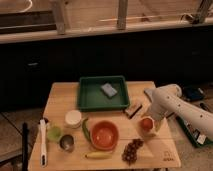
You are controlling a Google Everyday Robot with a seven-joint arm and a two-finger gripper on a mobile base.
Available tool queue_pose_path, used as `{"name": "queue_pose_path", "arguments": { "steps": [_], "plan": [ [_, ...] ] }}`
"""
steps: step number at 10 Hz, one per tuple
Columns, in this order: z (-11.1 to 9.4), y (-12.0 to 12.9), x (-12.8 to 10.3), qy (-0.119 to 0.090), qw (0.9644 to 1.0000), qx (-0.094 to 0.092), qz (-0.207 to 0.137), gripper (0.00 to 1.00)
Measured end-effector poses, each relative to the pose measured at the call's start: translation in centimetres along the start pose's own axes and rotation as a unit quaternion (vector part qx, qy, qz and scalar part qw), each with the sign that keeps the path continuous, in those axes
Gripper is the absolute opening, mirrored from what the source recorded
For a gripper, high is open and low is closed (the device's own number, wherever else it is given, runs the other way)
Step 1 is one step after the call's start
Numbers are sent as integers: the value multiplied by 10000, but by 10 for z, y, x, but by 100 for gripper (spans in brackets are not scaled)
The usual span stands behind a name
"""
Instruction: Place apple in paper cup
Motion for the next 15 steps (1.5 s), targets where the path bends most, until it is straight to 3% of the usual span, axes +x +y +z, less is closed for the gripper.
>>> {"name": "queue_pose_path", "arguments": {
  "steps": [1,5,6,7,9,12,15],
  "plan": [
    [0,-1,-1,-5,10000,-24,-19,57],
    [0,-5,-4,-3,10000,-78,-34,49],
    [-1,-6,-5,14,10000,-88,-33,41],
    [-8,-12,-11,67,9999,-87,-40,27],
    [-22,-22,-20,119,9999,-92,-72,12],
    [-28,-26,-25,177,9997,-117,-76,12],
    [-53,-44,-40,312,9993,-105,-175,6]
  ]
}}
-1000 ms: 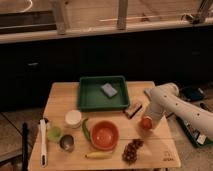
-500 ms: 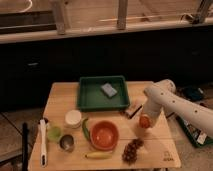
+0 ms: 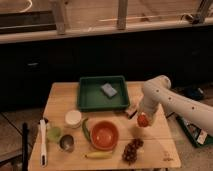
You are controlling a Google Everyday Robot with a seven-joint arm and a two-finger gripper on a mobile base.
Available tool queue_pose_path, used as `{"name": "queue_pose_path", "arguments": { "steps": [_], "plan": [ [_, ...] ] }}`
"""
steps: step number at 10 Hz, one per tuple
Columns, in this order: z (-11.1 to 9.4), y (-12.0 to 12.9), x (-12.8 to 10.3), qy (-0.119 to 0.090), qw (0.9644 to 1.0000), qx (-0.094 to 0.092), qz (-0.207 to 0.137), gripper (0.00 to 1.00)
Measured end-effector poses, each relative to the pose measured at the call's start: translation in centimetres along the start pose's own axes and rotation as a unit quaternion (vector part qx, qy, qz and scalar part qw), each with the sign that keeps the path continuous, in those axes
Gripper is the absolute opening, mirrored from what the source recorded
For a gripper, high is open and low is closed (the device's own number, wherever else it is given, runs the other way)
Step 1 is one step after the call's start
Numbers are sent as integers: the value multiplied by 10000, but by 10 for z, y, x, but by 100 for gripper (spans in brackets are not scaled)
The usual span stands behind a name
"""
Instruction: Place apple in paper cup
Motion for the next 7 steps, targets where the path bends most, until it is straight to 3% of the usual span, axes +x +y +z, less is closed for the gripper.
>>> {"name": "queue_pose_path", "arguments": {
  "steps": [7],
  "plan": [
    [-35,-30,-35,252,9996,13,-90,6]
  ]
}}
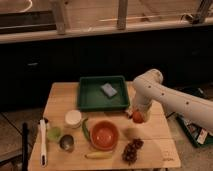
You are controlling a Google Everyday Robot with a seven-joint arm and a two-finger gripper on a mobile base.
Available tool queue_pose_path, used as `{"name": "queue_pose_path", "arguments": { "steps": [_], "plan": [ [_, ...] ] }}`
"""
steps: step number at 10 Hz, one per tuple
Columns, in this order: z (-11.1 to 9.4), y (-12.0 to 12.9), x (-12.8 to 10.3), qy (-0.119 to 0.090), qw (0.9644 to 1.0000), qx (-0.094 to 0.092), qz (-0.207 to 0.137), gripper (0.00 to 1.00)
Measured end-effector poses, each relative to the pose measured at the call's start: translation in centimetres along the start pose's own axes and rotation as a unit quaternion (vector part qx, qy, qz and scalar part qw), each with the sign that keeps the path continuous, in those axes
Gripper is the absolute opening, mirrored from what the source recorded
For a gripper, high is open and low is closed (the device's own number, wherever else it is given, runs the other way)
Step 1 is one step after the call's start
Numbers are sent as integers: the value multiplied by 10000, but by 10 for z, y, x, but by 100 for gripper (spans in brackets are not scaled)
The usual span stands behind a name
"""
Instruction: Place apple in paper cup
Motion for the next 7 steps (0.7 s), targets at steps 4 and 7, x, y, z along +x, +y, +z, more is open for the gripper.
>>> {"name": "queue_pose_path", "arguments": {
  "steps": [4,7],
  "plan": [
    [-16,-26,-32,208,9996,-31,-191,6],
    [-30,-56,-69,377,9981,-50,-479,6]
  ]
}}
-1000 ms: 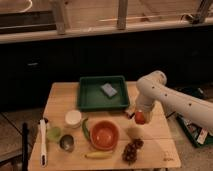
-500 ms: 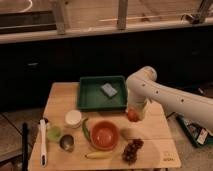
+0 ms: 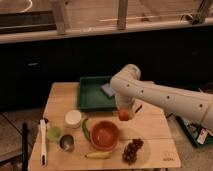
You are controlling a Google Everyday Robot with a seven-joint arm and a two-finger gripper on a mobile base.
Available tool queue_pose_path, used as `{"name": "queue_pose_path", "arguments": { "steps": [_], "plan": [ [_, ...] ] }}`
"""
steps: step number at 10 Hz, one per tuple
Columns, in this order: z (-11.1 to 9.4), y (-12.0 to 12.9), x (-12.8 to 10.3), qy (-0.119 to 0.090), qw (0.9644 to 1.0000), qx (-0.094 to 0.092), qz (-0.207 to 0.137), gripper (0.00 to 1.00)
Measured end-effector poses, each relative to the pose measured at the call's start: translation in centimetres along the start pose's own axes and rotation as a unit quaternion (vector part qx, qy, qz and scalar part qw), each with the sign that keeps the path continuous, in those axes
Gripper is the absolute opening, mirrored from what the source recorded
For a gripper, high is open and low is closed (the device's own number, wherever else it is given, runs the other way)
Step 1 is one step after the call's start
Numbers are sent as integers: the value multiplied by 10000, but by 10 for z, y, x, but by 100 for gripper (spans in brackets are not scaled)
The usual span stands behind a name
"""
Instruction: Place apple in paper cup
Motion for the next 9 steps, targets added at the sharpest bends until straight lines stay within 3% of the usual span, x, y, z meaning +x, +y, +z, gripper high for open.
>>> {"name": "queue_pose_path", "arguments": {
  "steps": [6,9],
  "plan": [
    [-15,-36,-40,204,9985,-70,-512,6],
    [-28,-69,-68,276,9964,-73,-803,6]
  ]
}}
